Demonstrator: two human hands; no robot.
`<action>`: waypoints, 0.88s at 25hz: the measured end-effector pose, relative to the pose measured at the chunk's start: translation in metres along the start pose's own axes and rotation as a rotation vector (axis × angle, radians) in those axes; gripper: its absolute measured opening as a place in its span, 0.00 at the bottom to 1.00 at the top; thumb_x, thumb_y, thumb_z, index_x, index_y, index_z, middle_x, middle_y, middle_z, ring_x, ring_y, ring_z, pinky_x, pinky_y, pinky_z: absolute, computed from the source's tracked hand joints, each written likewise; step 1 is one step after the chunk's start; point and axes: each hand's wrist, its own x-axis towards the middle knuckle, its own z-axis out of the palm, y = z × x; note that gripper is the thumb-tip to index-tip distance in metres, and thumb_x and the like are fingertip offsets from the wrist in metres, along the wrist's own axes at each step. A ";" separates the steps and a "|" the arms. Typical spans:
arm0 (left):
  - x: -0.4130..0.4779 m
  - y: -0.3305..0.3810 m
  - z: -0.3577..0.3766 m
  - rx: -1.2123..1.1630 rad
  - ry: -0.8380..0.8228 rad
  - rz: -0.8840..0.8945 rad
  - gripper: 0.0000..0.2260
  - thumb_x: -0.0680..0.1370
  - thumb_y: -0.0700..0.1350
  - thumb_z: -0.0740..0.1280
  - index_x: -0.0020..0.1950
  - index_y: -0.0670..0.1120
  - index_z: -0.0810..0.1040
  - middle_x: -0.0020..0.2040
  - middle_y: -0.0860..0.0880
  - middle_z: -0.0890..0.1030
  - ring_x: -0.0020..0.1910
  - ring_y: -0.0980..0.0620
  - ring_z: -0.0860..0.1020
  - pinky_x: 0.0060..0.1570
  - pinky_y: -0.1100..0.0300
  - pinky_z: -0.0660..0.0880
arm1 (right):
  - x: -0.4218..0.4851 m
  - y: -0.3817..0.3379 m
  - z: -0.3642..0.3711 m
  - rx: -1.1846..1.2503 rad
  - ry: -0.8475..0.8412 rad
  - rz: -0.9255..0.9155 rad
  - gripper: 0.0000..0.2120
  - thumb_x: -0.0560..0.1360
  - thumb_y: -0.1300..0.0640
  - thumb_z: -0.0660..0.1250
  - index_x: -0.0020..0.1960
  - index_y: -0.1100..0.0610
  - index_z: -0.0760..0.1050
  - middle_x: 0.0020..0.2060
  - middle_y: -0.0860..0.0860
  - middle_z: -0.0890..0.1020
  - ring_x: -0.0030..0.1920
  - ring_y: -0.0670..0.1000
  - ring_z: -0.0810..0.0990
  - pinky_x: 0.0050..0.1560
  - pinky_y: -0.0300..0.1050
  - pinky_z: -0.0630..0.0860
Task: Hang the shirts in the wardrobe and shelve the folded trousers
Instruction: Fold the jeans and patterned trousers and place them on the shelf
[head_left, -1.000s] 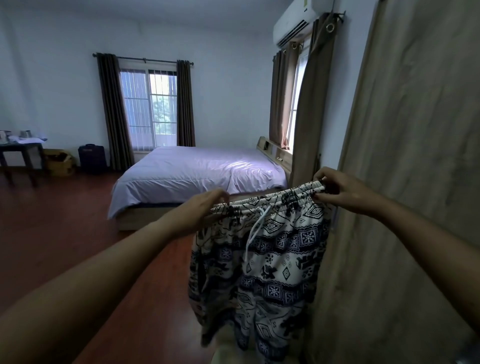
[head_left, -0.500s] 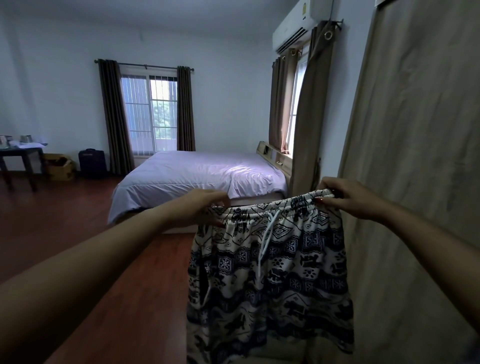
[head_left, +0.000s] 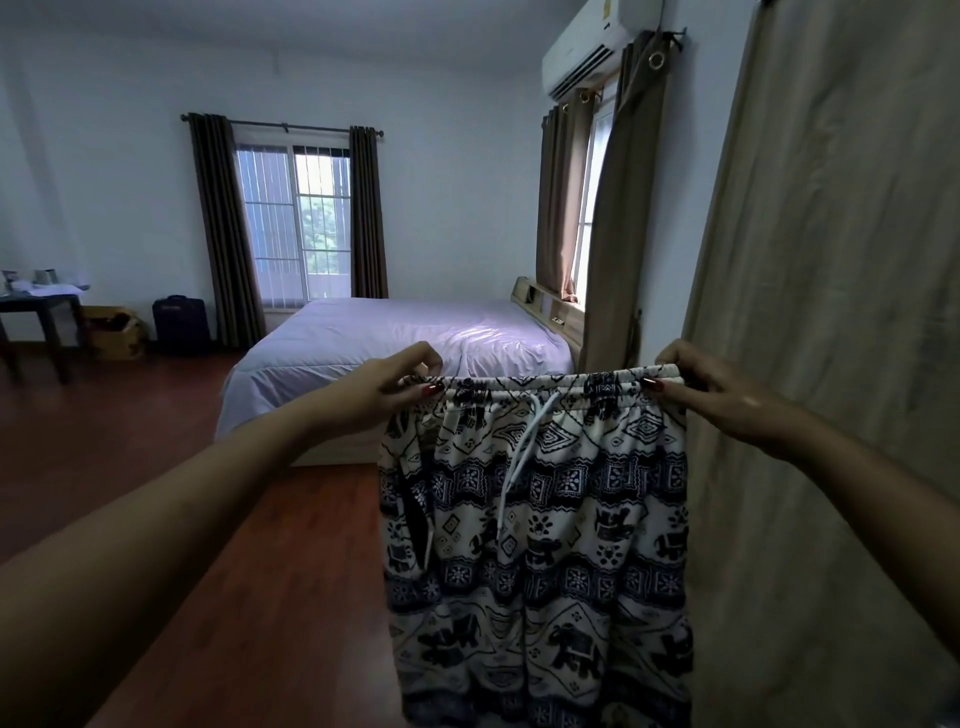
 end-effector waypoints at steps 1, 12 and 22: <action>0.000 -0.002 0.001 0.032 -0.015 -0.010 0.08 0.80 0.40 0.62 0.54 0.51 0.68 0.46 0.45 0.79 0.39 0.53 0.74 0.40 0.66 0.71 | 0.000 0.000 0.002 -0.004 0.011 -0.002 0.05 0.77 0.62 0.61 0.49 0.64 0.68 0.34 0.52 0.73 0.32 0.41 0.71 0.33 0.32 0.69; -0.007 -0.011 -0.004 -0.665 -0.035 -0.296 0.07 0.79 0.34 0.61 0.51 0.45 0.76 0.43 0.47 0.77 0.30 0.60 0.70 0.27 0.70 0.67 | 0.014 0.005 0.021 0.496 0.299 0.175 0.21 0.59 0.50 0.78 0.46 0.50 0.72 0.37 0.52 0.82 0.35 0.47 0.80 0.31 0.36 0.76; 0.022 0.043 0.060 -0.836 0.278 -0.485 0.13 0.72 0.34 0.71 0.56 0.41 0.78 0.39 0.45 0.75 0.37 0.50 0.74 0.28 0.65 0.69 | 0.028 -0.051 0.147 0.447 0.477 0.290 0.17 0.70 0.60 0.73 0.53 0.56 0.67 0.40 0.50 0.76 0.37 0.47 0.76 0.33 0.39 0.74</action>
